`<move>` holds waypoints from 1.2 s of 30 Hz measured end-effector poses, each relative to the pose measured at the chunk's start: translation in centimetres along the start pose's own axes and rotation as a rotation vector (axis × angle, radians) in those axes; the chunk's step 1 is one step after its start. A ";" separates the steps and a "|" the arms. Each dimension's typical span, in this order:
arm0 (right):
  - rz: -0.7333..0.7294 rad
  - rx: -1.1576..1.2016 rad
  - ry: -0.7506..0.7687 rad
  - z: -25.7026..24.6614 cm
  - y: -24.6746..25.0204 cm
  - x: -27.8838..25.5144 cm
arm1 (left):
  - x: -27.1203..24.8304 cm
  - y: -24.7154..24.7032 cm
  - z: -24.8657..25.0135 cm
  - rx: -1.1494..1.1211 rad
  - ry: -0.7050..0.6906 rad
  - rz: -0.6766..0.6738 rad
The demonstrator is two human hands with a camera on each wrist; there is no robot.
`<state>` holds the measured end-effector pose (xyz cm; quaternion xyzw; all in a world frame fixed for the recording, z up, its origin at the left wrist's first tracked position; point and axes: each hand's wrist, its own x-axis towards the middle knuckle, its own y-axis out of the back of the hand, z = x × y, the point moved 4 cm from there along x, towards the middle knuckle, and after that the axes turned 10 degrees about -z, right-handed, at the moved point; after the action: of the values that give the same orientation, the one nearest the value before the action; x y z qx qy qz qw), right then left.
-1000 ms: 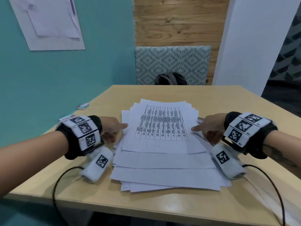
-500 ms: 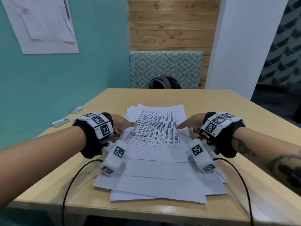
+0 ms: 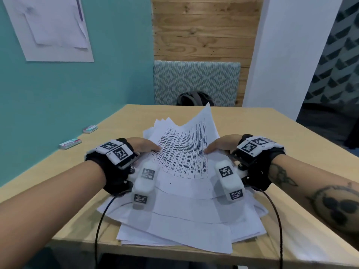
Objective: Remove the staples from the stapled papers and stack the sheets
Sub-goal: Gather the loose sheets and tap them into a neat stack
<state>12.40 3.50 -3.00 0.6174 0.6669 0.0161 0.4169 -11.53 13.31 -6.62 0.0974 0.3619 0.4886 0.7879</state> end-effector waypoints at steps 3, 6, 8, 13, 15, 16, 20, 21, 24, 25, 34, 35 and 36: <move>0.073 -0.093 0.139 -1.2 0.9 -0.4 | 0.3 0.1 0.4 -0.081 -0.088 0.049; 0.125 0.041 0.394 -3.0 2.2 -2.5 | -1.1 1.1 2.6 -0.273 -0.265 0.204; 0.165 0.239 0.636 -4.0 3.3 -4.9 | -3.1 2.7 5.0 -0.464 -0.521 0.252; 0.347 0.323 1.001 -6.9 7.2 -10.2 | -9.4 5.8 10.8 -0.437 -0.999 0.310; 0.375 0.351 1.071 -7.6 8.0 -11.6 | -11.2 5.9 11.9 -0.447 -1.062 0.323; 0.382 0.355 1.106 -7.9 8.2 -12.1 | -11.9 5.7 12.1 -0.459 -1.074 0.324; 0.362 0.253 1.228 -8.8 7.7 -14.8 | -12.1 4.8 11.5 -0.635 -1.093 0.082; 0.340 0.216 1.238 -9.1 7.4 -15.4 | -12.0 4.3 11.2 -0.676 -1.075 -0.005; 0.223 0.243 1.236 -9.2 7.1 -16.0 | -11.1 4.0 10.3 -0.728 -1.019 -0.188; 0.181 0.297 1.226 -9.2 7.1 -15.7 | -10.8 4.1 10.1 -0.751 -0.983 -0.216; 0.404 0.209 0.559 -5.5 6.0 -4.8 | -6.3 4.8 7.9 -0.394 -0.418 0.058; 0.401 0.122 0.465 -4.7 5.2 -3.5 | -5.1 4.9 6.7 -0.340 -0.378 0.065; 0.364 0.075 0.390 -3.9 4.1 -2.3 | -4.1 4.9 5.6 -0.309 -0.322 0.048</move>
<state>13.23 4.42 2.96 0.7274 0.6127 0.1848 0.2478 -12.29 13.44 1.79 0.0610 0.1500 0.5350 0.8292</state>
